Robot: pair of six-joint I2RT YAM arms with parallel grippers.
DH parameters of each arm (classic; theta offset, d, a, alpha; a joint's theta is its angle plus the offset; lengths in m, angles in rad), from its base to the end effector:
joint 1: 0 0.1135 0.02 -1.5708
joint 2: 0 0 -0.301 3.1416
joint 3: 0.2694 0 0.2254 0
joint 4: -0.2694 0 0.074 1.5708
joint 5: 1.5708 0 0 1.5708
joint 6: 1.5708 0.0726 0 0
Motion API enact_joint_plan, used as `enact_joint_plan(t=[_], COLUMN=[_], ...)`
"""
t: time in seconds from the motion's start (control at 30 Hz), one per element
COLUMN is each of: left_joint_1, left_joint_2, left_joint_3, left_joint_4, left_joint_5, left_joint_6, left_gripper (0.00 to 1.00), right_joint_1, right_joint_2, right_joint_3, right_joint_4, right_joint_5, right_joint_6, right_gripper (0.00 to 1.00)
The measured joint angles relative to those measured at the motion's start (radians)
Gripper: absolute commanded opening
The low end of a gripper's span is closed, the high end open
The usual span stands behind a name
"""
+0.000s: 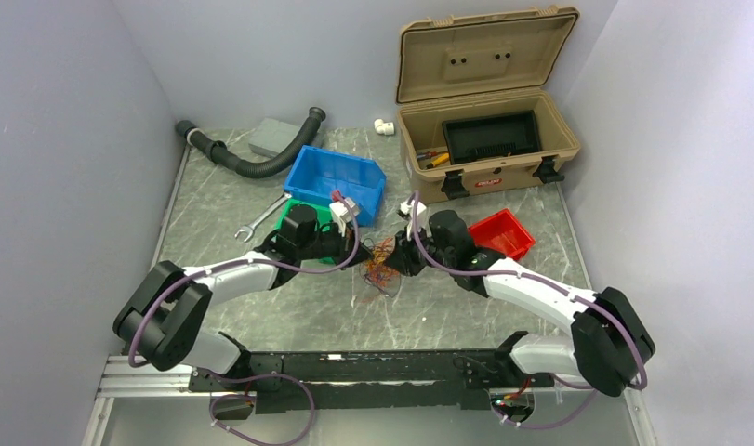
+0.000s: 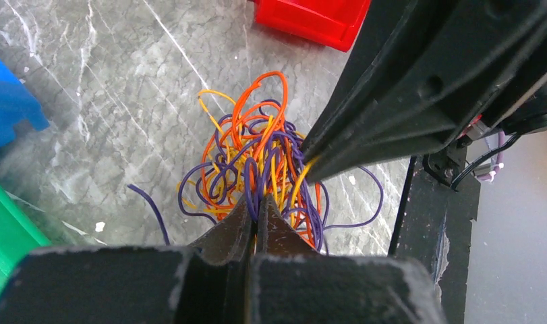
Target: Untangle the cables
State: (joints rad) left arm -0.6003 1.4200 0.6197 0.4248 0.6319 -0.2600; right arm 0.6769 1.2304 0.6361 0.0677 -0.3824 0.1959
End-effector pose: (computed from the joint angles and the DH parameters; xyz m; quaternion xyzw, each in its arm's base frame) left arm 0.2171 -0.2006 0.2483 0.3054 0.7448 -0.4565 0.3790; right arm 0.1821 0.1810 0.2542 -0.2947 0.8039 0.3562 0.3741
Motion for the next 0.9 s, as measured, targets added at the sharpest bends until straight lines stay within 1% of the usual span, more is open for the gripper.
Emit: enact_joint_plan(t=[0.03, 0.13, 0.2, 0.3, 0.4, 0.5, 0.57, 0.6, 0.67, 0.7, 0.73, 0.77, 0.8, 0.9], left_joint_1=[0.0, 0.0, 0.0, -0.001, -0.002, -0.002, -0.002, -0.002, -0.002, -0.002, -0.002, -0.002, -0.002, -0.002], left_joint_2=[-0.003, -0.031, -0.064, -0.133, -0.204, -0.257, -0.28, -0.285, -0.286, -0.286, -0.286, -0.283, -0.279, -0.256], left_joint_3=[-0.003, -0.027, -0.047, -0.08, -0.109, -0.135, -0.152, -0.157, -0.162, -0.167, -0.171, -0.174, -0.174, -0.174], left_joint_4=[0.004, 0.018, 0.019, 0.018, 0.01, 0.004, 0.004, 0.004, 0.009, 0.021, 0.032, 0.045, 0.055, 0.096], left_joint_5=[0.0, -0.016, -0.051, -0.145, -0.264, -0.366, -0.412, -0.421, -0.412, -0.385, -0.357, -0.32, -0.293, -0.197], left_joint_6=[0.0, -0.001, -0.004, -0.008, -0.011, -0.015, -0.015, -0.015, -0.012, -0.007, -0.003, 0.004, 0.006, 0.013], left_gripper=[0.0, 0.0, 0.0, 0.0, 0.0, 0.0, 0.0, 0.0, 0.0, 0.0, 0.0, 0.0, 0.0, 0.0], right_joint_1=[0.003, 0.004, 0.005, 0.002, -0.006, -0.014, -0.015, -0.015, -0.015, -0.015, -0.016, -0.018, -0.019, -0.019], right_joint_2=[0.0, -0.029, -0.081, -0.21, -0.317, -0.407, -0.456, -0.475, -0.5, -0.509, -0.519, -0.526, -0.529, -0.494], right_joint_3=[-0.001, -0.013, -0.034, -0.071, -0.081, -0.086, -0.089, -0.09, -0.095, -0.101, -0.113, -0.129, -0.145, -0.172], right_joint_4=[-0.002, -0.005, -0.016, -0.075, -0.148, -0.204, -0.238, -0.254, -0.266, -0.257, -0.237, -0.212, -0.183, -0.102], right_joint_5=[0.014, 0.117, 0.239, 0.52, 0.753, 0.912, 0.985, 1.012, 1.026, 1.014, 0.972, 0.917, 0.851, 0.633], right_joint_6=[0.004, 0.029, 0.066, 0.158, 0.233, 0.285, 0.317, 0.332, 0.345, 0.336, 0.31, 0.276, 0.247, 0.187], right_gripper=[0.0, 0.0, 0.0, 0.0, 0.0, 0.0, 0.0, 0.12, 0.51, 0.65, 0.74, 0.81, 0.84, 0.84])
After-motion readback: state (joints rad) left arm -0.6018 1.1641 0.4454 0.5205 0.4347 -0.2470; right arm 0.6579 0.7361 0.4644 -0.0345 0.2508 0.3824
